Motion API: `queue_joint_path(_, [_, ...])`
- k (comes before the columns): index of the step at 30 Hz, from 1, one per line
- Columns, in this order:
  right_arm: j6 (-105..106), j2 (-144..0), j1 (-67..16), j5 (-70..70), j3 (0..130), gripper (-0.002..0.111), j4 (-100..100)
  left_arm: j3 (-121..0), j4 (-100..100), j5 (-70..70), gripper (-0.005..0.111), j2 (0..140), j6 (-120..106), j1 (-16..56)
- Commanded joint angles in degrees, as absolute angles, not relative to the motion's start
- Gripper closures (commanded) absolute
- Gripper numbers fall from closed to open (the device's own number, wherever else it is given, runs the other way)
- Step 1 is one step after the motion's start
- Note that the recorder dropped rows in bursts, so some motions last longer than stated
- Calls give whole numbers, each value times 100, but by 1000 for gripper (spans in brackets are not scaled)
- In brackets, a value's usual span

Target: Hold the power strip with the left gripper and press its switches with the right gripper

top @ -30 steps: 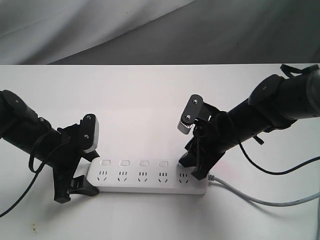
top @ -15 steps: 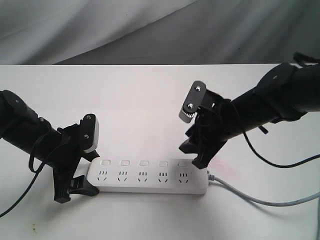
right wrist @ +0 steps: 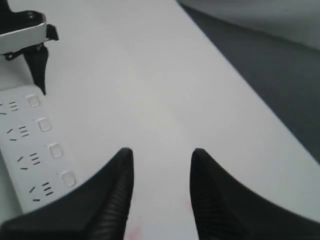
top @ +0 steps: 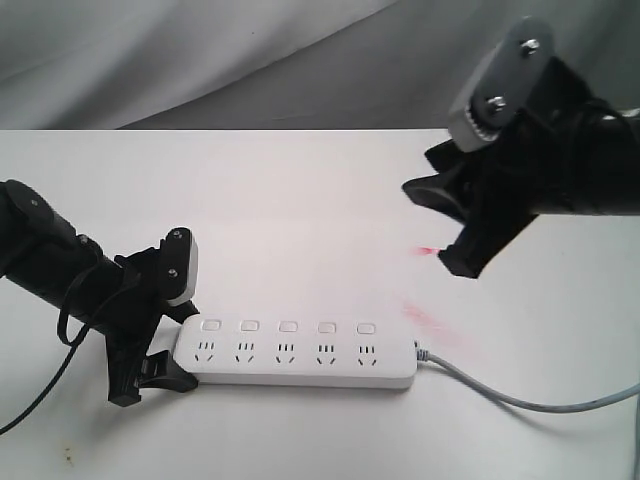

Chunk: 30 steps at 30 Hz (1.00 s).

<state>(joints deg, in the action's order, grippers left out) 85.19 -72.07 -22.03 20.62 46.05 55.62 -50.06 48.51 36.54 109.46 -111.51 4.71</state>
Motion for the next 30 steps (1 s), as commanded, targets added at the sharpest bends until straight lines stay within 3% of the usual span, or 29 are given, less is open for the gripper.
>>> queue_joint_path(1, [8475, -5871, -2231, 1320, 3831, 85, 5742, -5031, 4901, 3603, 47, 10948, -11142, 459])
queue_joint_path(7, [8475, -4630, -2231, 722, 3177, 108, 5761, -5031, 4901, 3603, 47, 10948, -11142, 459])
queue_joint_path(30, [8394, -4448, -2231, 302, 2662, 108, 6243, -5031, 4901, 3603, 47, 10948, -11142, 459])
